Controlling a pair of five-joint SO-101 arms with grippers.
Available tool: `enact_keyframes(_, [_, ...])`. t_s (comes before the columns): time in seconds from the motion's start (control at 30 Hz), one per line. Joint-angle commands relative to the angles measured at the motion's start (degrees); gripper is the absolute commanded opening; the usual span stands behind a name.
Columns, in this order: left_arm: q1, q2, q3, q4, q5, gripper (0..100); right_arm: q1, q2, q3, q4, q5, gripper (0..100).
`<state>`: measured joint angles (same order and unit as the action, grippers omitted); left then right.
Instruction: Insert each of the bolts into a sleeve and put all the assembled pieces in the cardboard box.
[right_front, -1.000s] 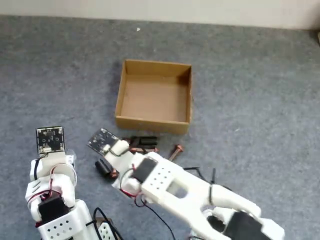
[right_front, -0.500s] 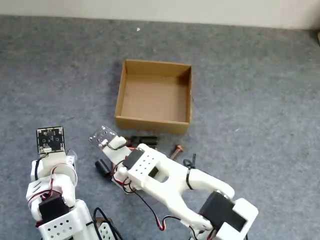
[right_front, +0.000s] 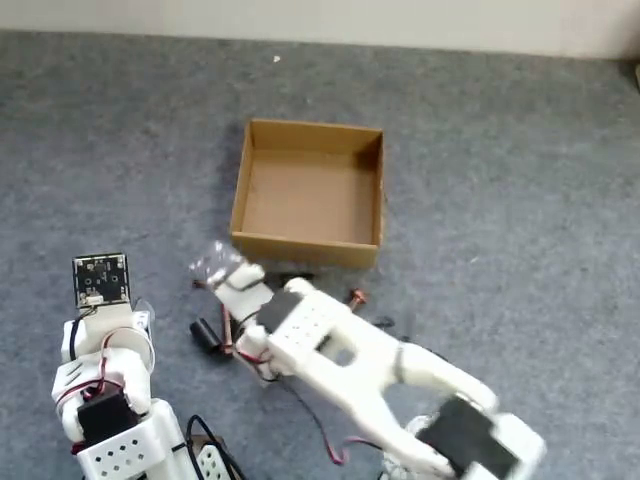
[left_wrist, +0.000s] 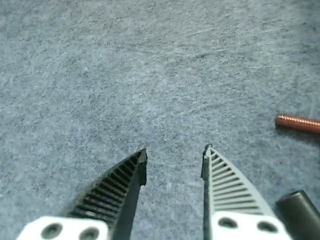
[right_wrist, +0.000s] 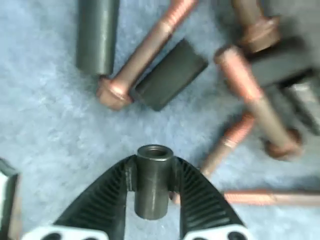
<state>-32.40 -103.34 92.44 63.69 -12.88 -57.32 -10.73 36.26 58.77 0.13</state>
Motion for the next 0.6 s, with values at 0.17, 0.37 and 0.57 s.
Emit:
enact_keyframes(0.17, [5.9, -0.2, -7.3, -1.5, -2.6, 20, 16.3, -30.3, 5.4, 7.6, -0.6, 0.5])
enact_keyframes(0.37, [11.9, 0.0, -15.4, 3.4, -8.6, 20, 29.0, -43.9, 15.6, 8.3, -0.8, 0.5])
enact_keyframes(0.57, [17.7, 0.0, -22.4, 9.8, -13.7, 20, 38.6, -51.6, 23.8, 2.9, -0.9, 0.5])
